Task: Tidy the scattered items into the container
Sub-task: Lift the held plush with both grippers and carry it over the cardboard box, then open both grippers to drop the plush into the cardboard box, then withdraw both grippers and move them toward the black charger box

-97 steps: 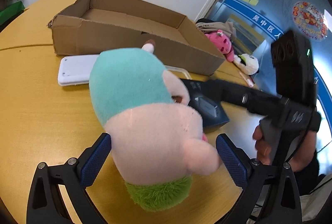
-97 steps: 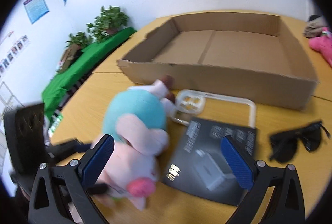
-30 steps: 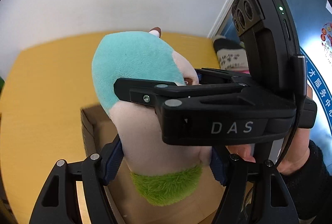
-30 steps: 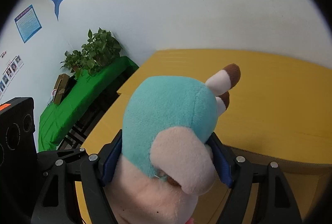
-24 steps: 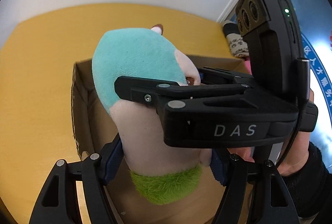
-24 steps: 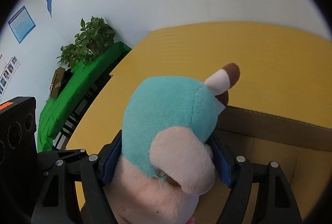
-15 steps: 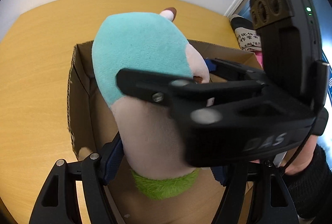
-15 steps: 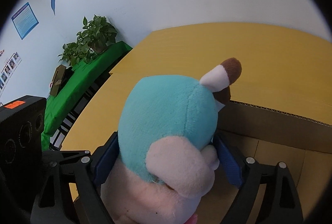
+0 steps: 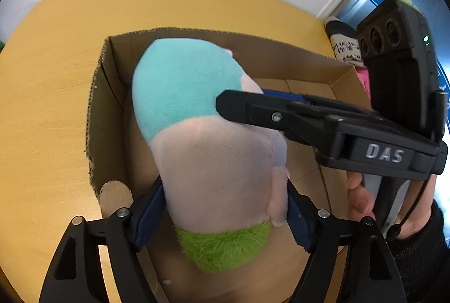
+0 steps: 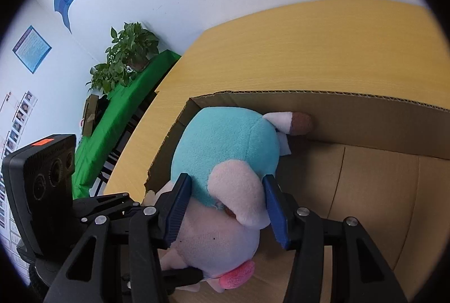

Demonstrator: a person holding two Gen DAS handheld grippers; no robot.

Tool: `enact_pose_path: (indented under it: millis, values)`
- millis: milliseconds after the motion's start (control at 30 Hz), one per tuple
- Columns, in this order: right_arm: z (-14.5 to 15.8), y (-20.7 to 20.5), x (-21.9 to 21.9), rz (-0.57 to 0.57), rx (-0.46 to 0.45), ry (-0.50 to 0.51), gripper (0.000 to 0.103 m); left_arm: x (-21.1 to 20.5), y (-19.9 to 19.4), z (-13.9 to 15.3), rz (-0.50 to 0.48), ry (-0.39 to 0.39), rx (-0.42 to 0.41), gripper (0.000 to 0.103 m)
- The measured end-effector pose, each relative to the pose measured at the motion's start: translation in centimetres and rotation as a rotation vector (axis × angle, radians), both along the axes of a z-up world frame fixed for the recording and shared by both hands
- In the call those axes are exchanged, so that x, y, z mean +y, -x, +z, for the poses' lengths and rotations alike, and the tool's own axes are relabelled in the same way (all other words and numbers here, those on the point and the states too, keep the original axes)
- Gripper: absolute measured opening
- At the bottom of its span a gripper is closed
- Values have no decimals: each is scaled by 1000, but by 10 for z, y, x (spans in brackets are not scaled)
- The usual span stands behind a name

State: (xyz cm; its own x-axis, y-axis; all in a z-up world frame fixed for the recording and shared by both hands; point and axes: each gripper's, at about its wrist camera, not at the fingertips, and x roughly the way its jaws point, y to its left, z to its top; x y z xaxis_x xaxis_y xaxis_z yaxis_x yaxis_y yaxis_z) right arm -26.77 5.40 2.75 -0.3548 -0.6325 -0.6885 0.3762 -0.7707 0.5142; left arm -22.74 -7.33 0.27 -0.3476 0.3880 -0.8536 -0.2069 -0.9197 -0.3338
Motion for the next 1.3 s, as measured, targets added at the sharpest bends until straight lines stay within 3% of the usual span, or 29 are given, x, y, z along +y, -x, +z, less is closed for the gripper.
enact_pose_path:
  millis: [100,167,233,367,467,567,667,867,1000,1300]
  values:
    - [3,-5,-9,29,22,-33,56,-7,-15,20,43,8,65,84]
    - [5,-12,-15,49,42,-74,72,-11,-29,35,70,5,107,86]
    - [17,-23,-9,29,83,-72,78,-8,-54,49,85,34,156,91]
    - [55,-56,14,19,171,-62,78,-43,-99,79,131,88,282,98]
    - [84,-96,35,-25,239,-101,79,-25,-141,105,166,121,397,101]
    - [105,-157,65,-109,336,-199,80,32,-158,134,206,174,493,103]
    - [109,-214,95,-192,388,-277,80,24,-216,141,239,190,560,103]
    - [97,-288,131,-354,399,-338,80,63,-272,153,246,111,616,103]
    - [103,-317,145,-371,426,-371,80,78,-284,155,225,101,622,103]
    - [103,-349,160,-348,440,-339,80,99,-310,163,222,96,609,103]
